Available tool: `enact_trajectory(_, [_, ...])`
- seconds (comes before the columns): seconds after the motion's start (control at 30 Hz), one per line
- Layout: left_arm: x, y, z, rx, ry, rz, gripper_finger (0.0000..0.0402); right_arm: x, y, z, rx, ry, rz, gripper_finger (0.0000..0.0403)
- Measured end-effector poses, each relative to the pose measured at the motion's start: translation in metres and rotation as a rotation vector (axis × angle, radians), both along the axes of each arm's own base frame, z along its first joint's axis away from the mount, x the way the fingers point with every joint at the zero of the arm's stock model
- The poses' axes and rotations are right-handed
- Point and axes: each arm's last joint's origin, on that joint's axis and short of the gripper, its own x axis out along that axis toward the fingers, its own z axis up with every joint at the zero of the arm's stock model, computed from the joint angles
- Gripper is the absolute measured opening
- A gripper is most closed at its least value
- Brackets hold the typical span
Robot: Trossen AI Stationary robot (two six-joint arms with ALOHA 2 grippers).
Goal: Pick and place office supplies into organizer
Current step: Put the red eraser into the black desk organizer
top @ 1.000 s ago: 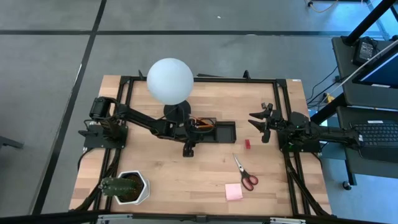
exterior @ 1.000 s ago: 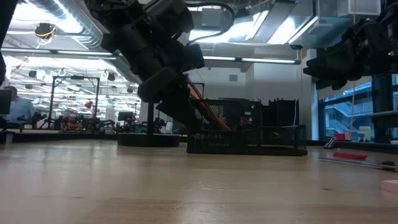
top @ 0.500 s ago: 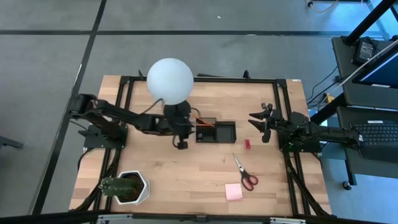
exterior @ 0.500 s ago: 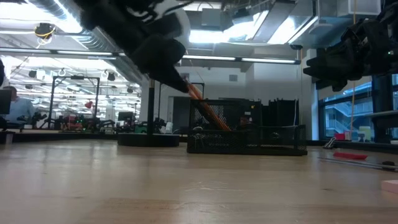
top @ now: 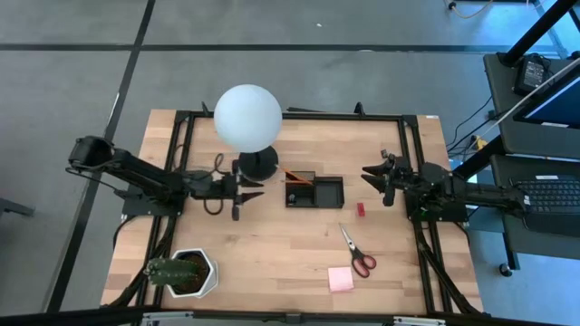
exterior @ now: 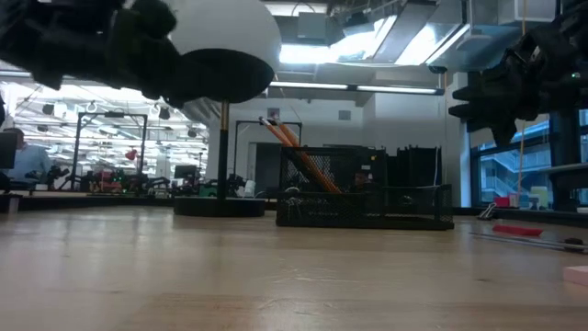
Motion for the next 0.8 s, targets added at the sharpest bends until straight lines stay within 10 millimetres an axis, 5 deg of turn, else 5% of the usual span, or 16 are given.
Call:
enact_trajectory(0.27, [-0.016, 0.002, -0.004, 0.0, -0.069, 0.013, 0.0098, 0.003, -0.002, 0.017, 0.154, 0.212, -0.13, 0.0161])
enact_trajectory(0.5, [-0.016, 0.003, -0.004, -0.003, -0.07, 0.049, 0.0098, 0.011, 0.002, 0.013, 0.431, 0.621, -0.216, 0.0161])
enact_trajectory(0.8, [-0.016, 0.005, -0.002, 0.054, -0.081, 0.126, 0.0098, 0.052, 0.014, 0.018, 0.543, 0.827, -0.263, 0.0161])
